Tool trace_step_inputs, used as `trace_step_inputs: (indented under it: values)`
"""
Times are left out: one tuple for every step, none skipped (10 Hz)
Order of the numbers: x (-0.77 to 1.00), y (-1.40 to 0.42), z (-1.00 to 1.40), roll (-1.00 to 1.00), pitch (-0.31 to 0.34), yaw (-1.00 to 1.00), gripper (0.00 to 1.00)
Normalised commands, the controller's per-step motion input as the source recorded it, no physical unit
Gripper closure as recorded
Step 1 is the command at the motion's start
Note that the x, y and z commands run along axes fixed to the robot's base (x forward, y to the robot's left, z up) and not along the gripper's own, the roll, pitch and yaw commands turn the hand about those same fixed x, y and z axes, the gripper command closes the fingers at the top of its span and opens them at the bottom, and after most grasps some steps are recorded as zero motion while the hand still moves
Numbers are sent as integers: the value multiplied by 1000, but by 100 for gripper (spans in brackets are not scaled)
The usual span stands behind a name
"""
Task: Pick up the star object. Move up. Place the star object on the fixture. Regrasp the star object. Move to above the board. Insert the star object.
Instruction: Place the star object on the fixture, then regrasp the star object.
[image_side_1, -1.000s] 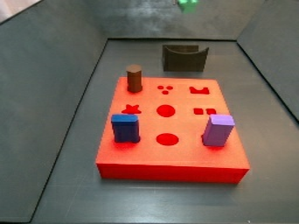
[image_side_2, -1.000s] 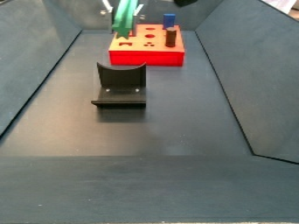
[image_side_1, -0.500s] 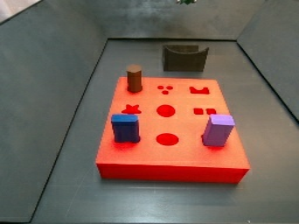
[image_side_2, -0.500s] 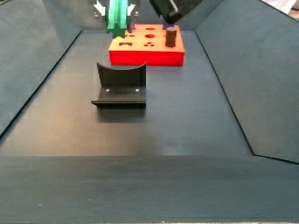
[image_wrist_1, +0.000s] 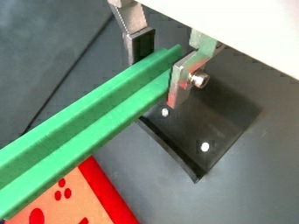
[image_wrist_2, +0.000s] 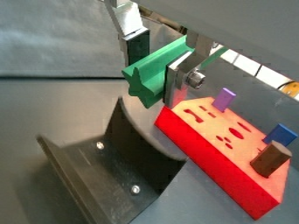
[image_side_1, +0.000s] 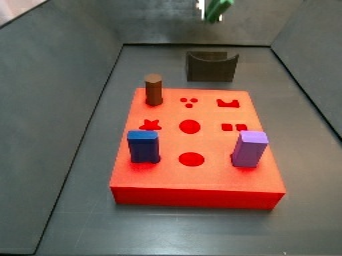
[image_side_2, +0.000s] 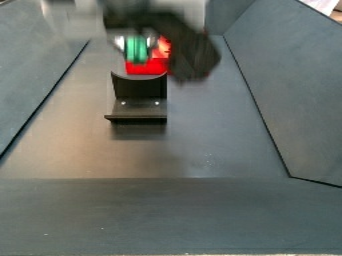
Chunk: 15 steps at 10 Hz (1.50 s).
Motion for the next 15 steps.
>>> trace_step_inputs:
  values:
    - [126, 80, -1000, -1000, 84, -142, 100]
    - [135, 87, -1000, -835, 72, -138, 100]
    - [143, 94, -1000, -662, 57, -132, 100]
    - [150, 99, -1000, -485, 46, -125, 100]
    - [165, 98, -1000, -285, 28, -114, 100]
    - [170, 96, -1000, -213, 14, -106, 100]
    - [143, 89, -804, -171, 3, -99, 100]
    - [114, 70, -609, -137, -2, -88, 100]
    - [81, 55, -422, -81, -9, -69, 100]
    - [65, 37, -424, -65, -13, -64, 100]
    - [64, 38, -424, -65, -14, -61, 100]
    - [0, 0, 0, 0, 0, 0, 0]
    - [0, 0, 1000, 78, 15, -37, 0]
    - [-2, 1, 1000, 79, 15, -33, 0]
    - [-26, -1, 1000, 81, 10, -17, 0]
